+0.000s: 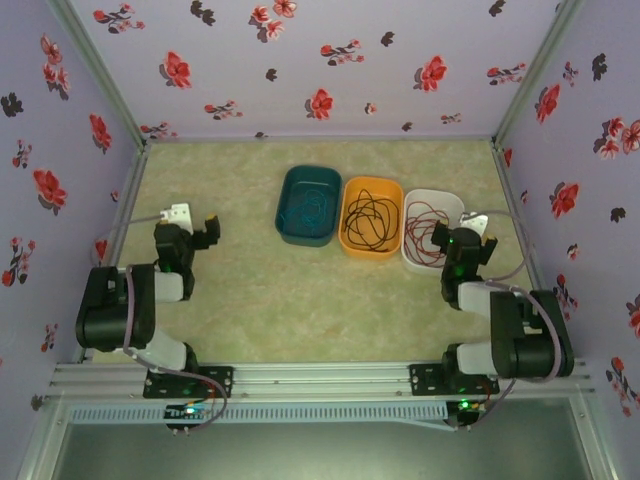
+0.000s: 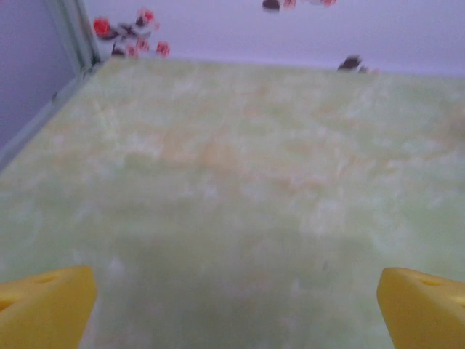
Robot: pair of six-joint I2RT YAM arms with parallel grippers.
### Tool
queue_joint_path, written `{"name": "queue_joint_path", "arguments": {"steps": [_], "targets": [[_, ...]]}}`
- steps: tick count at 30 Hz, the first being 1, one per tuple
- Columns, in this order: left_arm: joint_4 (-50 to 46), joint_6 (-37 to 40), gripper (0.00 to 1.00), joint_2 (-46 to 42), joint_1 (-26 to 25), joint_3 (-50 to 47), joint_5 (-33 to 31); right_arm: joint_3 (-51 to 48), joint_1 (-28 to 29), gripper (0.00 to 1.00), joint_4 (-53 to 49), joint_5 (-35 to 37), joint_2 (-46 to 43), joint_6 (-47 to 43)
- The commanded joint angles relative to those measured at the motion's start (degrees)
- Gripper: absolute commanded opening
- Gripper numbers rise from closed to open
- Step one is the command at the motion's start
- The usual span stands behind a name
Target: Untangle the cables
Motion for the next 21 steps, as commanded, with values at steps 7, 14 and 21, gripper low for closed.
{"name": "queue_joint_path", "arguments": {"steps": [7, 14, 21], "targets": [[-3.90, 1.37, 1.00, 0.05, 0.38, 0.48, 1.32, 3.50, -0.70, 0.99, 6.66, -5.13, 9.64, 2.10], [-3.81, 3.55, 1.00, 0.05, -0.30, 0.50, 1.56, 3.29, -0.70, 0.99, 8.27, -5.60, 10.41, 1.49], [-3.82, 3.55, 1.00, 0.02, -0.23, 0.50, 1.56, 3.33, -0.70, 0.99, 7.95, -5.63, 10.34, 1.49]]}}
